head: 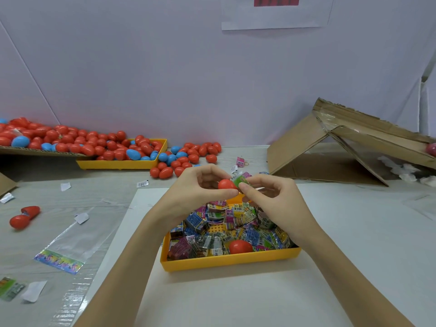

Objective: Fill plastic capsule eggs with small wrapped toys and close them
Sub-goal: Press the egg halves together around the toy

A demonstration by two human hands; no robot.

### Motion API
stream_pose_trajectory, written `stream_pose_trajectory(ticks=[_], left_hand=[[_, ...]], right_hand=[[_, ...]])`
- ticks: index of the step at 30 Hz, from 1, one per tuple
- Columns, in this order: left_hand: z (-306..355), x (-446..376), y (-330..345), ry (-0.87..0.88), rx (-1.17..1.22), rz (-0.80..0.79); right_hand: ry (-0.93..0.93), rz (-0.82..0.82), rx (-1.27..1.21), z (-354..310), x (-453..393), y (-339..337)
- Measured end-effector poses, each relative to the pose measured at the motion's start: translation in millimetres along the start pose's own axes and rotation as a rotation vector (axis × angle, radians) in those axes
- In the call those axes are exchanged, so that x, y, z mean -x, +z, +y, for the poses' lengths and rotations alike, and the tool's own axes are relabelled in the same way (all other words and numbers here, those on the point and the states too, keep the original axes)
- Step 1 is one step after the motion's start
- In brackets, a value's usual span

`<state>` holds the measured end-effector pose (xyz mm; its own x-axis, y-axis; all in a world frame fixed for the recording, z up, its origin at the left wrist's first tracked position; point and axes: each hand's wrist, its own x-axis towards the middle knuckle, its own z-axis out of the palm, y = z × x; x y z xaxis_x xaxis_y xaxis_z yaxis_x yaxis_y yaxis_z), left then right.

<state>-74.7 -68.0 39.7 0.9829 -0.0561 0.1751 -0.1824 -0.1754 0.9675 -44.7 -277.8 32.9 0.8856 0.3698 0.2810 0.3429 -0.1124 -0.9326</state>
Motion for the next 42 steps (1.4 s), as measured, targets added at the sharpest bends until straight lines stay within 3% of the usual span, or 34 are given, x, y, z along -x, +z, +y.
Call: stream_pose_trajectory(ticks=[11, 23, 30, 35, 42], left_hand=[[-0.7, -0.7, 1.5, 0.025, 0.004, 0.013], [-2.9, -1.1, 5.6, 0.14, -0.001, 0.048], [-6.0, -3.0, 12.2, 0.333, -0.174, 0.122], [-6.2, -4.5, 19.5, 0.426, -0.305, 0.17], [-5.7, -4.8, 28.8, 0.534, -0.5, 0.175]], right_hand=[[0.17, 0.024, -0.183, -3.0, 2.2, 0.7], [0.232, 0.064, -0.426, -3.0, 1.9, 6.0], [0.27, 0.001, -0.426, -5.4, 1.5, 0.9], [0.435, -0.111, -0.719, -3.6, -2.2, -3.2], [0.614, -0.203, -0.914, -3.9, -6.1, -7.1]])
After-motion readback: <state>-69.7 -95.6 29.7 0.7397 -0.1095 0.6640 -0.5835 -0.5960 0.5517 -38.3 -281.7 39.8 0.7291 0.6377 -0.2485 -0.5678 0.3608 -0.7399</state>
